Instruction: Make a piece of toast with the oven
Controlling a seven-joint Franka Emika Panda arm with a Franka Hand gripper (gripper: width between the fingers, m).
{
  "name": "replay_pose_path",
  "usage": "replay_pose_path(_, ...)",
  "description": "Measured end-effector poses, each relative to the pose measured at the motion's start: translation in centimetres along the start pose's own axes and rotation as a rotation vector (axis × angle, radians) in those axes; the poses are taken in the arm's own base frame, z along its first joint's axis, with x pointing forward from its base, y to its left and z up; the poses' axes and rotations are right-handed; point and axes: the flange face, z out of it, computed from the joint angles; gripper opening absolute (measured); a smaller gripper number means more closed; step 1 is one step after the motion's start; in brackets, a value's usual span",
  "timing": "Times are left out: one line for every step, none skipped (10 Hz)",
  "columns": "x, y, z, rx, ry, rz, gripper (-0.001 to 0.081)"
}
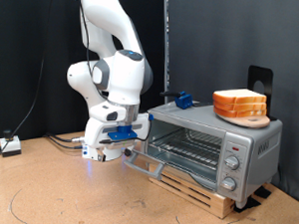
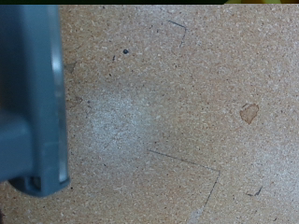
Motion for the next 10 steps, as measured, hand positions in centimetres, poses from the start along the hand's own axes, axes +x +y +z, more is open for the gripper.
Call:
replay_pose_path(0.1, 0.0, 0.0, -0.004, 0.002, -0.006, 0.0804)
replay_pose_path(0.1, -0.1, 0.1, -0.013, 0.008, -0.016, 0.0804)
replay_pose_path(0.1, -0.3, 0.1, -0.029, 0.021, -0.022, 0.0804)
replay_pose_path(0.0, -0.5, 0.1, -0.048, 0.038, -0.027, 0.0804)
replay_pose_path(0.0, -0.6, 0.3, -0.062, 0.054, -0.026, 0.0804)
replay_pose_path(0.1, -0.6, 0.7, -0.073, 0.059, -0.016, 0.0804)
replay_pose_path(0.3, -0.6, 1.1, -0.08, 0.054, -0.002, 0.0804)
replay_pose_path(0.6, -0.5, 1.5, -0.083, 0.048, 0.012, 0.0804)
replay_pose_path(1.3, -1.0, 1.7, -0.065, 0.067, 0.032, 0.0804)
replay_pose_path(1.9, -1.4, 2.1, -0.056, 0.076, 0.046, 0.0804)
